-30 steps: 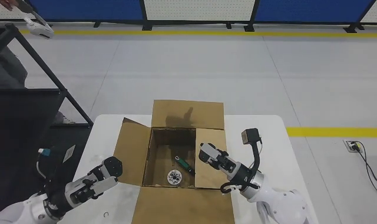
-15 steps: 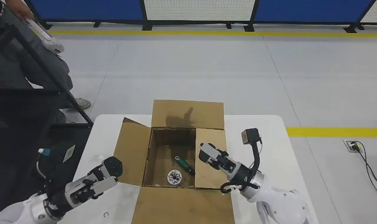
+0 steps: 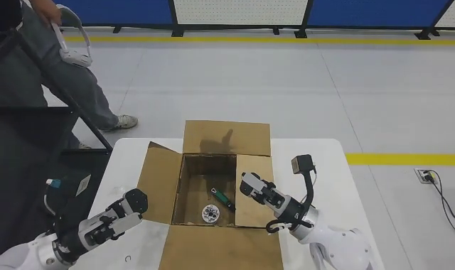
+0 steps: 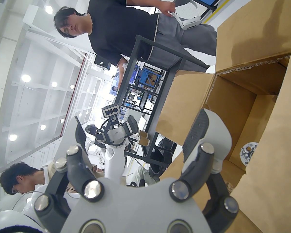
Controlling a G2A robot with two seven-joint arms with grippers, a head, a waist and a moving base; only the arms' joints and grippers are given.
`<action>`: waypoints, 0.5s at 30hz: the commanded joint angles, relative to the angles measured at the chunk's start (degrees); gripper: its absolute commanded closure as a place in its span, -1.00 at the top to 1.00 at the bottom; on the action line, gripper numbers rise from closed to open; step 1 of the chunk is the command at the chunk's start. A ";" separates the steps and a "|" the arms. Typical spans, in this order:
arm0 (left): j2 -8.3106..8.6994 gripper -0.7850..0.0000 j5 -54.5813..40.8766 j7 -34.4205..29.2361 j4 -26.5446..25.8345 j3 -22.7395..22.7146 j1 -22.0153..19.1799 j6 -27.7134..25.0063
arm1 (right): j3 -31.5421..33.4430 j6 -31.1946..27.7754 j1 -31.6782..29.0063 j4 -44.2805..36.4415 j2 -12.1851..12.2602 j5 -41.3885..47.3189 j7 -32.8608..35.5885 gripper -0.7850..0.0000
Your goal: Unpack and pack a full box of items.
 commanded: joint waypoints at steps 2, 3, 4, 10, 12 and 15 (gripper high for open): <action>0.00 1.00 0.00 -0.01 0.00 0.00 -0.01 0.00 | 0.00 0.00 0.00 0.00 0.00 0.00 0.01 1.00; 0.00 1.00 0.00 -0.01 0.00 0.00 -0.01 0.00 | 0.00 0.00 0.00 0.00 0.00 0.00 0.01 1.00; 0.00 1.00 0.00 -0.01 0.00 0.00 -0.01 0.00 | 0.00 0.00 0.00 0.00 0.00 0.00 0.01 1.00; 0.00 1.00 0.00 -0.01 0.00 0.00 -0.01 0.00 | 0.00 0.00 0.00 0.00 0.00 0.00 0.01 1.00; 0.00 1.00 0.00 -0.01 0.00 0.00 -0.01 0.00 | 0.00 0.00 0.00 0.00 0.00 0.00 0.01 1.00; -0.03 1.00 0.26 0.71 -0.16 0.11 0.21 0.39 | -0.31 -0.27 -0.20 -0.28 0.09 -0.25 -0.10 1.00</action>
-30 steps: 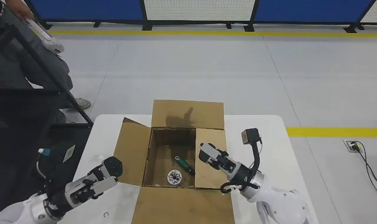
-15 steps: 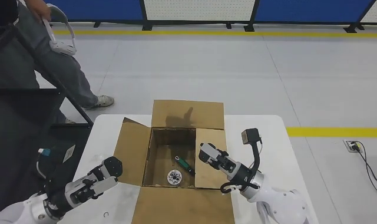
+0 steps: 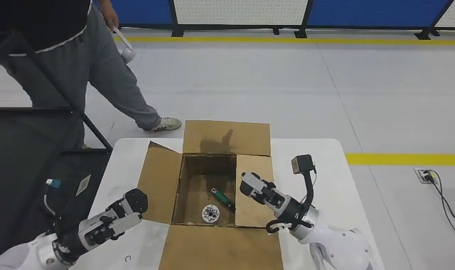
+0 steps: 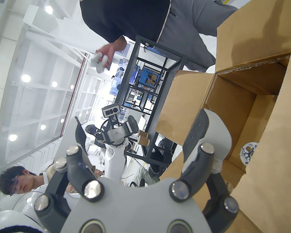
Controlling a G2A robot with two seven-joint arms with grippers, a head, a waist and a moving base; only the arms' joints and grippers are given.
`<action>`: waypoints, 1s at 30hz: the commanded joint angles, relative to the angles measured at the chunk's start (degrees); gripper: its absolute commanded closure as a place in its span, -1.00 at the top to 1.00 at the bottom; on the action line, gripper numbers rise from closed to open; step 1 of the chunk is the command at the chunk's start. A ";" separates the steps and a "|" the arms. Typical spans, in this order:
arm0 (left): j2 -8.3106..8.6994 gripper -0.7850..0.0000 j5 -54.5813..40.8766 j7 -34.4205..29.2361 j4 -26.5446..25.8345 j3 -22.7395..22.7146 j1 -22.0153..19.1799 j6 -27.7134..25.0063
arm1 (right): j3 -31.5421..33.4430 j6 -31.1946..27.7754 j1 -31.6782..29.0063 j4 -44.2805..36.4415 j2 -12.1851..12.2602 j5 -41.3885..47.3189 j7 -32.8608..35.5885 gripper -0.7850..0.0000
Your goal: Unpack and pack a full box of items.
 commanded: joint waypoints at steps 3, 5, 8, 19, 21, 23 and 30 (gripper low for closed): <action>0.01 1.00 0.55 0.80 -0.52 0.38 0.62 0.21 | 0.25 -0.65 0.56 -0.10 0.24 0.68 0.65 1.00; 0.14 1.00 -0.56 -0.90 -0.36 0.91 0.15 -0.22 | 0.92 -0.86 1.05 -0.04 0.43 0.73 1.07 1.00; 0.47 1.00 -1.79 -4.33 1.29 2.55 -2.47 0.99 | 3.00 -1.16 1.42 -0.08 0.85 1.15 2.13 1.00; 0.70 1.00 -5.54 -10.95 11.45 13.41 -16.18 5.10 | 11.53 -1.64 0.11 -0.51 2.55 2.71 6.76 1.00; 0.70 1.00 -5.54 -10.95 11.45 13.41 -16.18 5.10 | 11.53 -1.64 0.11 -0.51 2.55 2.71 6.76 1.00; 0.70 1.00 -5.54 -10.95 11.45 13.41 -16.18 5.10 | 11.53 -1.64 0.11 -0.51 2.55 2.71 6.76 1.00; 0.67 1.00 -5.49 -10.09 11.63 13.34 -16.11 5.22 | 11.53 -1.64 0.11 -0.51 2.55 2.71 6.76 1.00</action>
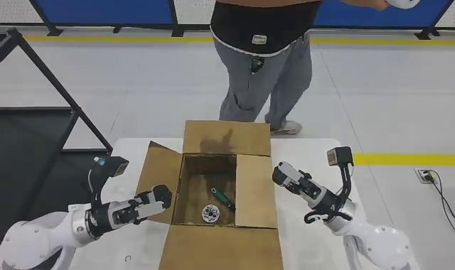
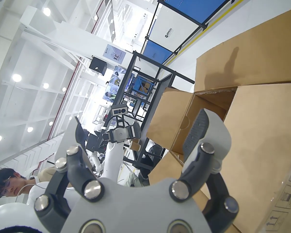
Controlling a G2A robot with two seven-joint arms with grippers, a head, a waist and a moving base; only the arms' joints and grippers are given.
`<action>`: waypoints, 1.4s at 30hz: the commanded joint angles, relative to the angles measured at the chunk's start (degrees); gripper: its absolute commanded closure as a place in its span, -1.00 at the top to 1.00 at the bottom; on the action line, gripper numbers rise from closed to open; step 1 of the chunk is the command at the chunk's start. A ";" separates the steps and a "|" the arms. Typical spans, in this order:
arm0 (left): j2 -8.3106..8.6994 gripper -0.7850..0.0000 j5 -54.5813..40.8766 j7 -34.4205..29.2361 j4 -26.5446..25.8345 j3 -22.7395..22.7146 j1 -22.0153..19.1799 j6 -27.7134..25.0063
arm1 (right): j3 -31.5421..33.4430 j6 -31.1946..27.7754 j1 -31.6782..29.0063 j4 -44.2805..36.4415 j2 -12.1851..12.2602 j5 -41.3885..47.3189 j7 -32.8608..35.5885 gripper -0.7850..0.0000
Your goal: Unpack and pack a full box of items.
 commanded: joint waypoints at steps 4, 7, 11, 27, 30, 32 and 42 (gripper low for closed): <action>-0.52 1.00 0.88 6.27 -0.27 3.14 0.36 -0.56 | -0.29 -0.42 -0.33 -0.73 0.21 0.66 -0.78 1.00; -0.91 1.00 3.87 8.59 1.07 7.01 -1.86 -0.60 | 1.76 -0.99 -0.76 -0.35 0.62 1.74 -0.35 1.00; -1.77 1.00 4.90 10.03 3.84 13.72 -5.74 0.20 | 5.82 -1.93 -2.63 -0.47 1.25 3.45 -0.30 1.00; -4.67 1.00 10.04 14.55 13.90 28.34 -16.43 2.79 | 13.71 -2.07 -7.68 -2.33 2.63 3.21 -2.72 1.00; -4.67 1.00 10.04 14.55 13.90 28.34 -16.43 2.79 | 13.71 -2.07 -7.68 -2.33 2.63 3.21 -2.72 1.00; -4.67 1.00 10.04 14.55 13.90 28.34 -16.43 2.79 | 13.71 -2.07 -7.68 -2.33 2.63 3.21 -2.72 1.00; -5.79 1.00 15.26 19.09 13.21 32.80 -18.03 7.52 | 12.88 -1.32 -7.56 -1.97 2.98 4.82 -3.80 1.00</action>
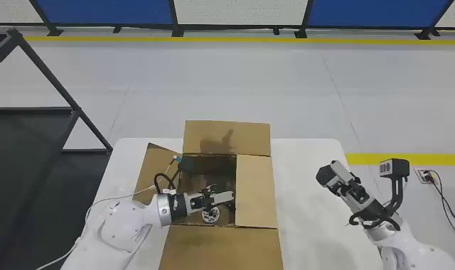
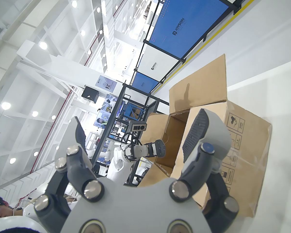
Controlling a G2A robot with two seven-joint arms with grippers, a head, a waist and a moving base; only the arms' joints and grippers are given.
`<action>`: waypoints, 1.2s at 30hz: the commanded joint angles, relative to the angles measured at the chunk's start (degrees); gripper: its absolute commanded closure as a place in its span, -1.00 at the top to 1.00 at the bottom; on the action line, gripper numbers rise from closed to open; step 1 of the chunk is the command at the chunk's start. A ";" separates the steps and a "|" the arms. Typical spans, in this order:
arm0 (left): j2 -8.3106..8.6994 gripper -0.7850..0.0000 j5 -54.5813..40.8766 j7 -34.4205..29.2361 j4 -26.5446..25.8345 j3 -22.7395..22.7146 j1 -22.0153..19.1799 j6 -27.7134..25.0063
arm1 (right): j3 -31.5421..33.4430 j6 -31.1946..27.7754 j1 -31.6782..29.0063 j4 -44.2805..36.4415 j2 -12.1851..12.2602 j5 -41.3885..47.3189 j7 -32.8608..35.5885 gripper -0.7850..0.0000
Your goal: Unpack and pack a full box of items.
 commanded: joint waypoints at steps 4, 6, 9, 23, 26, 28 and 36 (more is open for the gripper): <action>-1.11 1.00 3.13 2.73 1.53 3.57 -2.86 4.67 | 1.25 0.53 -0.09 0.83 0.40 1.65 -0.33 1.00; -1.56 1.00 2.56 3.21 2.43 4.51 -3.72 4.84 | 1.90 0.83 -0.16 1.24 0.59 2.01 -0.62 1.00; -2.12 1.00 2.52 3.53 4.32 5.62 -5.06 5.13 | 2.71 1.11 -0.18 1.75 0.87 2.38 -0.90 1.00; -4.68 1.00 0.28 4.08 11.31 9.63 -9.32 2.46 | 4.76 1.91 -0.13 3.57 2.10 4.32 -0.68 1.00; -5.24 1.00 -0.10 4.44 12.56 10.33 -10.06 1.50 | 4.89 1.89 -0.36 3.75 2.32 4.51 -0.77 1.00; -5.56 1.00 -0.12 4.65 13.20 10.71 -10.43 1.20 | 4.94 1.98 -0.51 3.73 2.46 4.61 -0.98 1.00; -5.65 1.00 -0.19 4.65 13.38 10.79 -10.53 1.15 | 4.99 2.26 -0.91 3.21 2.76 3.49 -0.46 1.00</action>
